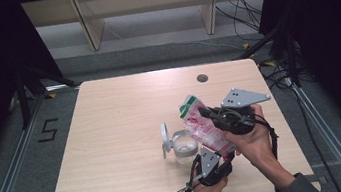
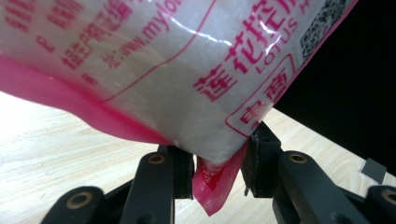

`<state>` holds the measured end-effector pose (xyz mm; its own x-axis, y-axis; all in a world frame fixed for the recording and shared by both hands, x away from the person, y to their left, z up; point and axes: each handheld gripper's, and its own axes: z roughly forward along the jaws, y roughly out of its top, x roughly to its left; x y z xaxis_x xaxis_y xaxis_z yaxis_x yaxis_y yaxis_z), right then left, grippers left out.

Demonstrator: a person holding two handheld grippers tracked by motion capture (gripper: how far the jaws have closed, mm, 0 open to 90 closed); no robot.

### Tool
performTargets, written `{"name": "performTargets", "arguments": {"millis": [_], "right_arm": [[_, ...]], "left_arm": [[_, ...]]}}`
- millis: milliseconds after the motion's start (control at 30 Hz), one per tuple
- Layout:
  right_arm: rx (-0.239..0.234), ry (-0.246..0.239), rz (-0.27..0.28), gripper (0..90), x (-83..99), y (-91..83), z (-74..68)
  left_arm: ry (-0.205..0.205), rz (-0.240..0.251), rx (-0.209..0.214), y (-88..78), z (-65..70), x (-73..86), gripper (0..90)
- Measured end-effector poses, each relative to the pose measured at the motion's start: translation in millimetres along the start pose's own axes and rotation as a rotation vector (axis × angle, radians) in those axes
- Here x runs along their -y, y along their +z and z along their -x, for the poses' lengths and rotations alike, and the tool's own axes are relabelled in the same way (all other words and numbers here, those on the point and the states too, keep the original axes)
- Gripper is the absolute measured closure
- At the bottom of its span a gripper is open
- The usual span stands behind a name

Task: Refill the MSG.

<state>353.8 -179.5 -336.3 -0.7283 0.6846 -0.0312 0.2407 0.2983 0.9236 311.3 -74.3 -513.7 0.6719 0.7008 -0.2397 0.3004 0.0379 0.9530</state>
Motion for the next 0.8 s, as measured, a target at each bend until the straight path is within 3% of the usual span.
{"name": "performTargets", "arguments": {"millis": [100, 133, 233, 400, 800], "right_arm": [[0.005, 0.023, 0.007, 90.0, 1.1, 3.6, -0.8], [0.006, -0.005, 0.016, 90.0, 1.0, 5.1, 1.0], [0.004, 0.013, -0.002, 90.0, 0.6, 6.8, -1.1], [0.003, -0.003, -0.007, 90.0, -1.9, 12.5, -3.2], [0.008, -0.034, -0.031, 90.0, -5.1, 21.8, -8.6]], "left_arm": [[-0.01, 0.005, 0.003, 1.8, 0.0, 0.4, 67.9], [-0.014, 0.009, 0.007, 2.5, -0.7, 0.5, 68.0], [-0.021, 0.017, 0.011, 4.8, -1.9, 0.1, 68.0], [-0.039, 0.026, 0.027, 7.3, 0.5, -2.2, 68.5], [-0.03, 0.018, 0.043, 5.2, -0.6, -3.8, 69.5]]}}
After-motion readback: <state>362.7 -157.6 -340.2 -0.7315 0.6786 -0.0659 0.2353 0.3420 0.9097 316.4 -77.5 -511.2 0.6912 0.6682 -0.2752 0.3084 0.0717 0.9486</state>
